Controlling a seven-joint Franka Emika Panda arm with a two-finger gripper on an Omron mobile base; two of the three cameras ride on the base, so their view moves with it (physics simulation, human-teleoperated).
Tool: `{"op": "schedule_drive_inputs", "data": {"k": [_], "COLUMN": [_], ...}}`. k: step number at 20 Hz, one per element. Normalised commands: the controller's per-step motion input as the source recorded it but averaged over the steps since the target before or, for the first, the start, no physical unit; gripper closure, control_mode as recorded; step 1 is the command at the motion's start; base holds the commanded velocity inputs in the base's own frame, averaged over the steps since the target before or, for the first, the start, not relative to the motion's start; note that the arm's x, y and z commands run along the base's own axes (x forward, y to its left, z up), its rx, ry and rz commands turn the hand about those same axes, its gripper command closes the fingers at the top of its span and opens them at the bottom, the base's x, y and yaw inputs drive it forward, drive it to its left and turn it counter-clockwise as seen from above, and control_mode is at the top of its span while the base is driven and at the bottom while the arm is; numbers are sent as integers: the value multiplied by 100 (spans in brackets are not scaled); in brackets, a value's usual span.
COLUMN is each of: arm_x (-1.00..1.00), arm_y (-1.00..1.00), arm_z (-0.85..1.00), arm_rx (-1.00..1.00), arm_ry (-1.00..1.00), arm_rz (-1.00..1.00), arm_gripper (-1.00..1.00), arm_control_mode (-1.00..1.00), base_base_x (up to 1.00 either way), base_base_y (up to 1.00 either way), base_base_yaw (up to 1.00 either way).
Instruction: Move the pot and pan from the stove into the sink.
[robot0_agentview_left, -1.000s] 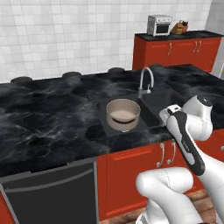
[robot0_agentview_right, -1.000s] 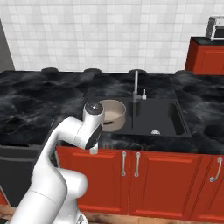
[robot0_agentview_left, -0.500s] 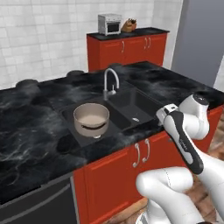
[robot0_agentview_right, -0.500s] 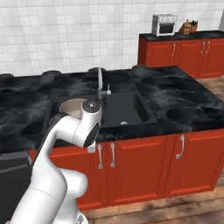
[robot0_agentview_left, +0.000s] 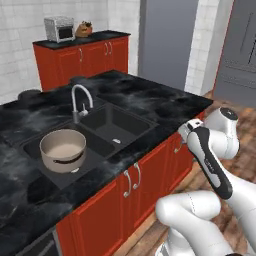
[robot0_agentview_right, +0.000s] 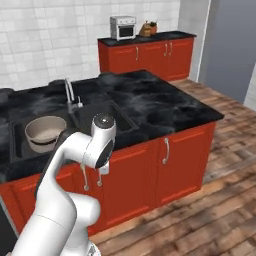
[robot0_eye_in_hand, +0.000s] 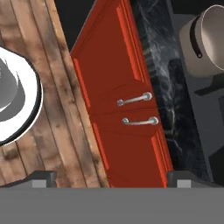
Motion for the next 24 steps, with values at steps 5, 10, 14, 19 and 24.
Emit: {"op": "schedule_drive_inputs", "data": {"k": [5, 10, 14, 19, 24], "arm_x": [0, 0, 0, 0, 0], "arm_y": [0, 0, 0, 0, 0], "arm_z": [0, 0, 0, 0, 0], "arm_rx": [0, 0, 0, 0, 0], "arm_ry": [0, 0, 0, 0, 0], "arm_rz": [0, 0, 0, 0, 0], "arm_gripper": [-100, -100, -100, -100, -100], "arm_control_mode": [100, 100, 100, 100, 100], "base_base_x": [4, 4, 5, 5, 7], "base_base_y": [-13, -13, -12, -14, -17], "base_base_yaw": [-49, -49, -49, -48, -47]}}
